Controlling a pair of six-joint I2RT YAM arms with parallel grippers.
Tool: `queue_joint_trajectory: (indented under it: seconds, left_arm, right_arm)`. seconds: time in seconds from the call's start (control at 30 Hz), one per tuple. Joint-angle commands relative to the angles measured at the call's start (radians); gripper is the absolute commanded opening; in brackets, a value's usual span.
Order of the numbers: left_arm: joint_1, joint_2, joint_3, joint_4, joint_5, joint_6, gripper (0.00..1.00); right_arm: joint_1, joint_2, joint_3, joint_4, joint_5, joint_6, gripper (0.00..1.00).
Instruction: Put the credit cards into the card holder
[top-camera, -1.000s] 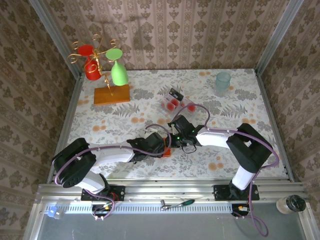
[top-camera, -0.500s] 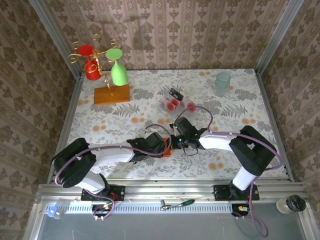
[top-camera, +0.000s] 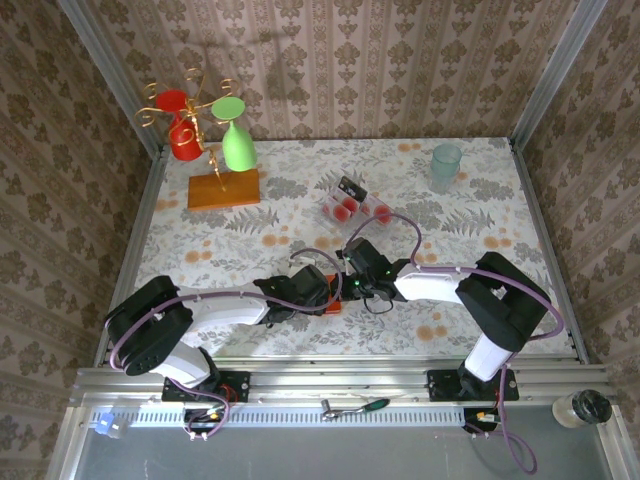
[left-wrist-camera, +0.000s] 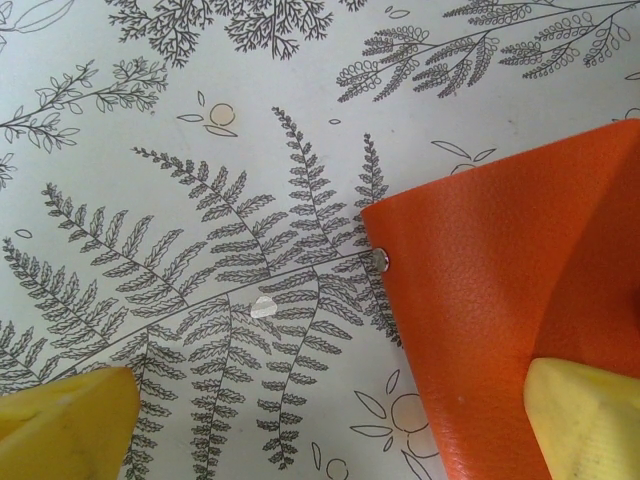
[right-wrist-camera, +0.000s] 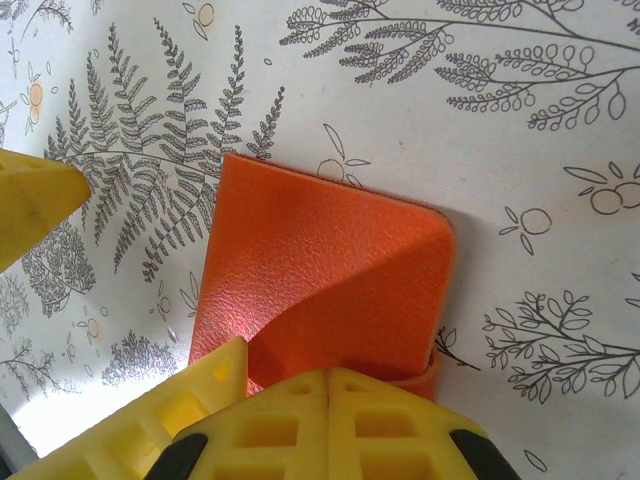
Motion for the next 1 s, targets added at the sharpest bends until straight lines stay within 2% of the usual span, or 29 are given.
queue_joint_trajectory:
  seconds: [0.0, 0.33, 0.73, 0.97]
  left_arm:
    - [-0.007, 0.027, -0.029, -0.028, 0.009, -0.005, 1.00]
    - [0.002, -0.048, -0.013, -0.060, 0.009, 0.015, 1.00]
    - [-0.001, -0.009, -0.050, -0.019, 0.029, 0.002, 1.00]
    - [-0.002, -0.005, -0.053, -0.009, 0.029, 0.001, 1.00]
  right_arm:
    - [0.030, 0.061, -0.058, -0.087, 0.005, 0.024, 0.00]
    - [0.005, 0.041, 0.025, -0.101, -0.067, 0.025, 0.00]
    - [-0.063, -0.044, 0.061, -0.125, -0.082, 0.033, 0.00]
    - [-0.067, -0.028, 0.074, -0.127, -0.086, 0.030, 0.00]
